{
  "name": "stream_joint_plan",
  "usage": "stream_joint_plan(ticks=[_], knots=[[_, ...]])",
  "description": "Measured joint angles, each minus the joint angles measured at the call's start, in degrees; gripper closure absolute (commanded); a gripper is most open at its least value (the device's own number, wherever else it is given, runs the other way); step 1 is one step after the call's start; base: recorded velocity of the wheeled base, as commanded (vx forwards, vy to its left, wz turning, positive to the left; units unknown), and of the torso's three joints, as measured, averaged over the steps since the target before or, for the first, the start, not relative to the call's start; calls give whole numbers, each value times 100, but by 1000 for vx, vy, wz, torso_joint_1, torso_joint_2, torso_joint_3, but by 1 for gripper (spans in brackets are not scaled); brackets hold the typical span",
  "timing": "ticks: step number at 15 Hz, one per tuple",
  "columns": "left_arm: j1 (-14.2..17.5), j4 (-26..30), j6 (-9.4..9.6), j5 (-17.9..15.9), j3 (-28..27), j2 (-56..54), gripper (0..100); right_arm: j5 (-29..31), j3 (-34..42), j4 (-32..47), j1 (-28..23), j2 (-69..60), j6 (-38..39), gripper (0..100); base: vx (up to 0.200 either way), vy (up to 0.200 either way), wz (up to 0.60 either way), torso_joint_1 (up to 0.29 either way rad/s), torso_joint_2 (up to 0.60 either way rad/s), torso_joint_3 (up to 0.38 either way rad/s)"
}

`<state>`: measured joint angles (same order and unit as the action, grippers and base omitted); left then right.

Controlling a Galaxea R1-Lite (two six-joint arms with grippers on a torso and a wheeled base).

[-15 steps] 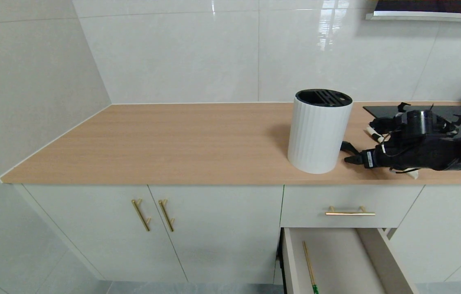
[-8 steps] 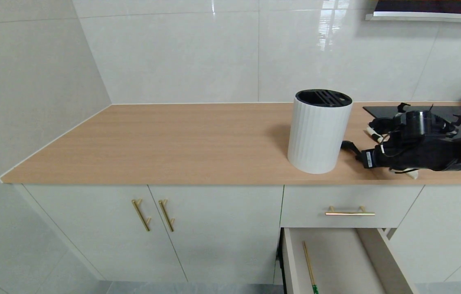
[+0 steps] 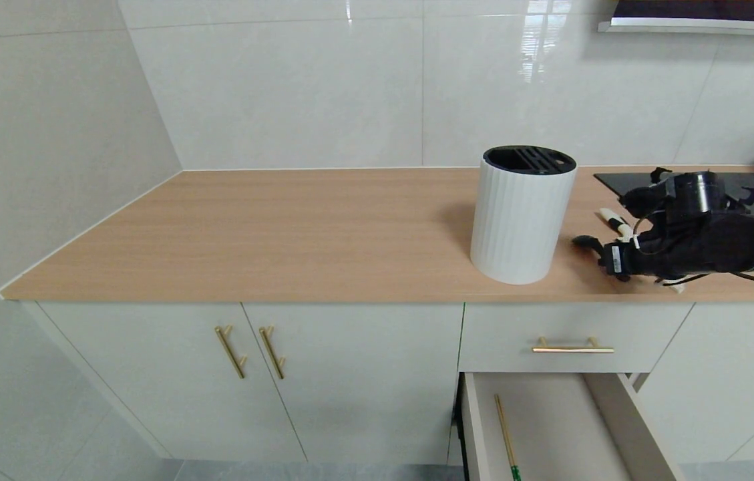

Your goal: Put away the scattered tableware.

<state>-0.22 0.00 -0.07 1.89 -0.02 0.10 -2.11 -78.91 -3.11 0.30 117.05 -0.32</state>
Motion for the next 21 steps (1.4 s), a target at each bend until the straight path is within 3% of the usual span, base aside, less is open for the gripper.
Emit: stream_joint_plan(ticks=[5,8,10,13,21], knots=[[0,0,0,2,0,0,0,143,1579,672,219,-1865,789,100,0,0,0,0,0,0],[1,0,0,2,0,0,0,160,2706,644,427,-2861,1098,100,0,0,0,0,0,0],[4,0,0,0,0,0,0,193,3241,211,608,-3177,1140,100,0,0,0,0,0,0],[0,0,2,2,2,0,0,195,3595,-268,700,-3218,1140,100,0,0,0,-12,20,17],[1,2,0,2,0,0,0,195,3817,-312,812,-3117,1102,100,0,0,0,-186,434,239]])
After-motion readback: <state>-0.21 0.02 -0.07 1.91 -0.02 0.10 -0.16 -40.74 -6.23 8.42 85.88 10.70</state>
